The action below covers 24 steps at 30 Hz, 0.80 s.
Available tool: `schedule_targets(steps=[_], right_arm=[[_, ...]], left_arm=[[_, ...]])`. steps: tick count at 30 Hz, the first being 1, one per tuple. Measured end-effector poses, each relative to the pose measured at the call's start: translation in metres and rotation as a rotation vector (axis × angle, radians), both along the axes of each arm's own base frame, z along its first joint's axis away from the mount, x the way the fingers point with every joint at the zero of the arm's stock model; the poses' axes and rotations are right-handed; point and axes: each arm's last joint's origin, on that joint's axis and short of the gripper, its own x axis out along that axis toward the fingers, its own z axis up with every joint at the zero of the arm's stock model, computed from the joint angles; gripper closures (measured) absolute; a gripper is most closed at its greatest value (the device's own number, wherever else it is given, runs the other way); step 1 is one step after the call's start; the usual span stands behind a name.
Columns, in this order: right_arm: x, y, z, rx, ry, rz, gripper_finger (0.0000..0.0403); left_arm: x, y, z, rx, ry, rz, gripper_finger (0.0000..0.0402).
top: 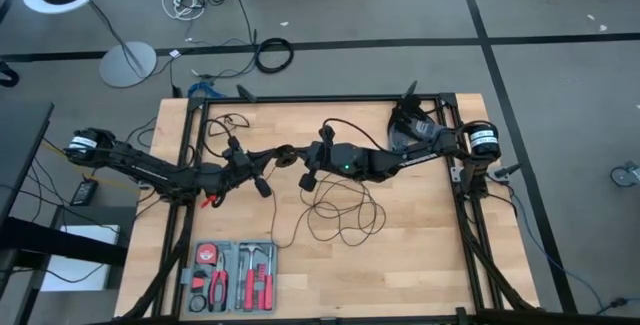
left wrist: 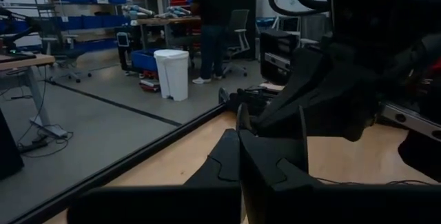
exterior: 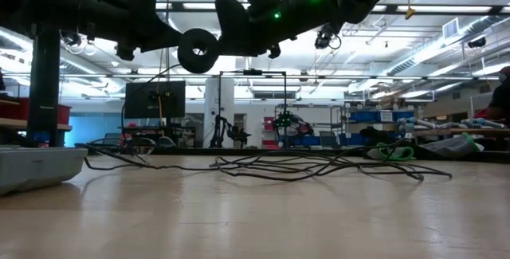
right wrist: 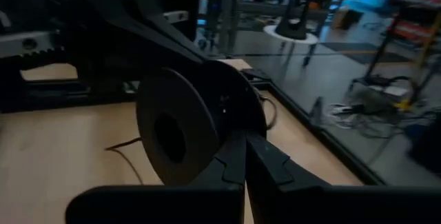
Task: Coil cords
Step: Coil the black wire onto the black spool
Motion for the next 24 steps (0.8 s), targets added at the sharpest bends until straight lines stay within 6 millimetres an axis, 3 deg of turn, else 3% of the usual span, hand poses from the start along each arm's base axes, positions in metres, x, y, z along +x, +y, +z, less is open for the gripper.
schedule_targets(steps=[24], right_arm=[[0.002,-0.011,0.008,-0.017,-0.071,0.172,0.0403]], left_arm=[[0.002,-0.003,-0.001,-0.062,-0.036,-0.112,0.0402]])
